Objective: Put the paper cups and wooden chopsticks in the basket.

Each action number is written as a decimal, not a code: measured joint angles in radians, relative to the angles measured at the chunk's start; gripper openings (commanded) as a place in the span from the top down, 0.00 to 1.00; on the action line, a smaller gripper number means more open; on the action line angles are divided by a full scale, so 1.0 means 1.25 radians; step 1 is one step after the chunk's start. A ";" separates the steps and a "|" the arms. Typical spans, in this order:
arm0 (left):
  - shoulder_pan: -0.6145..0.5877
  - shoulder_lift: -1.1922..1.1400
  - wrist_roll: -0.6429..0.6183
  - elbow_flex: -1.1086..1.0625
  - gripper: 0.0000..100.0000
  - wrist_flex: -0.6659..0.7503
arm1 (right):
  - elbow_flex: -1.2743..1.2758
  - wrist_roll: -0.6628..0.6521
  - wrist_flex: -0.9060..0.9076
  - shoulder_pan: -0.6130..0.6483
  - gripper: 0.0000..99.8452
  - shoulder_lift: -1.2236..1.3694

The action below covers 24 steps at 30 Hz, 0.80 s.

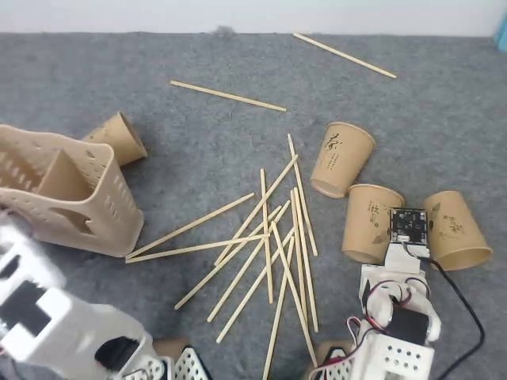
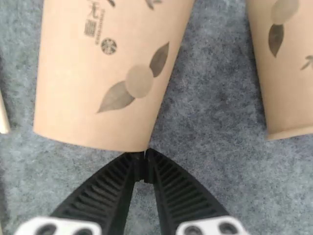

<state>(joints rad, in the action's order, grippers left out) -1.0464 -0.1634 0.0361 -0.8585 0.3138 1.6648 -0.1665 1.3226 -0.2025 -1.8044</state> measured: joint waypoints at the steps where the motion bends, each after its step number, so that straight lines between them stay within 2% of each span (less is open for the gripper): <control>1: 0.001 0.000 0.001 -0.027 0.89 0.037 | 0.000 0.000 0.000 0.000 0.99 0.000; 10: 0.069 0.001 0.001 -0.264 0.89 0.366 | 0.000 0.000 0.000 0.000 0.99 0.000; 18: 0.074 0.001 0.002 -0.284 0.90 0.395 | 0.000 0.000 0.000 0.000 0.99 0.000; 24: -0.026 0.012 -0.037 -0.257 0.90 0.393 | 0.000 0.000 0.000 0.000 0.99 0.000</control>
<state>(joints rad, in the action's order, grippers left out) -1.0787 -0.1481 -0.0100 -1.1792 0.8048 1.6648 -0.1665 1.3226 -0.2025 -1.8044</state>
